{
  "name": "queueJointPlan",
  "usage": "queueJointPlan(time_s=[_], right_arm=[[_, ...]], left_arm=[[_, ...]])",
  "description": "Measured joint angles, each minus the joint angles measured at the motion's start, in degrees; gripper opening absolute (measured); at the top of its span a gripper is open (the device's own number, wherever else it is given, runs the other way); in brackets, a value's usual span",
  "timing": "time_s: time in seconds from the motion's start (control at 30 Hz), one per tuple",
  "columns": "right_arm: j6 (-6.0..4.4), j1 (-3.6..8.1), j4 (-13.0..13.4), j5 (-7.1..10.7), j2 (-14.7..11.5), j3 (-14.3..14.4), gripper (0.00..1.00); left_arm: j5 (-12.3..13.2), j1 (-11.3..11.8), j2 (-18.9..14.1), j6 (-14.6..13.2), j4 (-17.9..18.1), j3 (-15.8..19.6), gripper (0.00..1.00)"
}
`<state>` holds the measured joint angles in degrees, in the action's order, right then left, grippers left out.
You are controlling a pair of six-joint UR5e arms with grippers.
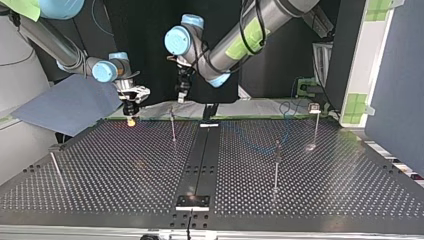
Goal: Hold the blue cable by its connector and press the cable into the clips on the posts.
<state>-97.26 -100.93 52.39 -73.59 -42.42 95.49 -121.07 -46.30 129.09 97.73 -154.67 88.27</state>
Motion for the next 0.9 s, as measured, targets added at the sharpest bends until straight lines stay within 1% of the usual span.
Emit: queueJointPlan(time_s=[0.1,0.17,0.4,0.6,0.73,0.9], right_arm=[[-0.04,0.00,0.00,0.01,0.00,0.00,0.00],[-0.05,0.00,0.00,0.01,0.00,0.01,0.00],[-0.05,0.00,0.02,0.02,0.00,0.00,0.00],[-0.05,0.00,-0.13,0.02,0.00,0.01,0.00],[-0.05,-0.01,-0.40,0.02,0.00,0.01,0.00],[-0.04,0.01,-0.90,0.02,-0.01,-0.01,0.00]], left_arm=[[-0.64,-0.17,-1.42,-0.07,-1.08,1.41,1.00],[-0.90,-0.17,-2.25,-0.03,-1.08,2.25,1.00],[-1.36,0.03,-5.75,0.29,0.93,5.76,1.00],[-2.55,-0.26,-8.76,0.61,1.00,8.75,1.00],[-2.83,-0.24,-10.93,0.65,0.78,10.93,1.00],[-2.92,-0.10,-13.46,1.05,2.01,13.46,1.00]])
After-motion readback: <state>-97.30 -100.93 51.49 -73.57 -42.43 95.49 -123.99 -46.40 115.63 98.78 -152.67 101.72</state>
